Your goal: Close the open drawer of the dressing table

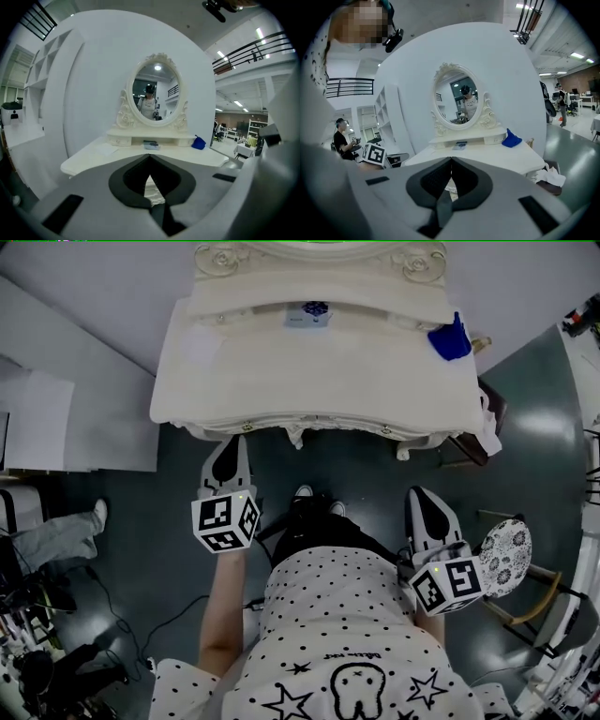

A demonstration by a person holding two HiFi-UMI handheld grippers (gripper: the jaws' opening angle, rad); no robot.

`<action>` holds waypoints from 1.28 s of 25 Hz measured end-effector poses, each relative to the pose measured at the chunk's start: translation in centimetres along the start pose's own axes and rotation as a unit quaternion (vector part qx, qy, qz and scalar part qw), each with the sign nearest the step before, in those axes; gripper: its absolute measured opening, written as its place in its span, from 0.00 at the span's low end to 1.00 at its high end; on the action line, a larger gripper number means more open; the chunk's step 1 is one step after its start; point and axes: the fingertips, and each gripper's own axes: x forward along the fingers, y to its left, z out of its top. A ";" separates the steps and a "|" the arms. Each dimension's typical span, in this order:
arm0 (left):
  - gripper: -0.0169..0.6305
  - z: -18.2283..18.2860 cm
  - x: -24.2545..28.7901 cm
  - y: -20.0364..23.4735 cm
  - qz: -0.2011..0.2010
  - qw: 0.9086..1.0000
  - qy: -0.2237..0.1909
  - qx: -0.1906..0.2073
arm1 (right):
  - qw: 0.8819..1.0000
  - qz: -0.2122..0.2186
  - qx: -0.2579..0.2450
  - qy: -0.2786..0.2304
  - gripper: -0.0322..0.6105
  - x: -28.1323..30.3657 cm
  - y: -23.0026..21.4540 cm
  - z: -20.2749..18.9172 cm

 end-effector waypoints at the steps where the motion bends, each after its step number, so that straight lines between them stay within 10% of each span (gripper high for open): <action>1: 0.04 1.0 -0.7 -0.8 -0.004 1.000 -0.012 0.005 | 1.000 0.000 0.000 -0.004 0.06 -0.2 -0.2 0.0; 16: 0.04 8.5 -11.0 -8.4 -0.033 0.991 -0.126 0.026 | 0.998 0.009 -0.030 -0.053 0.06 -2.4 -1.1 2.7; 32: 0.04 5.8 -13.7 -9.5 -0.063 0.991 -0.114 -0.027 | 0.997 0.040 -0.027 -0.065 0.06 -3.0 2.3 2.3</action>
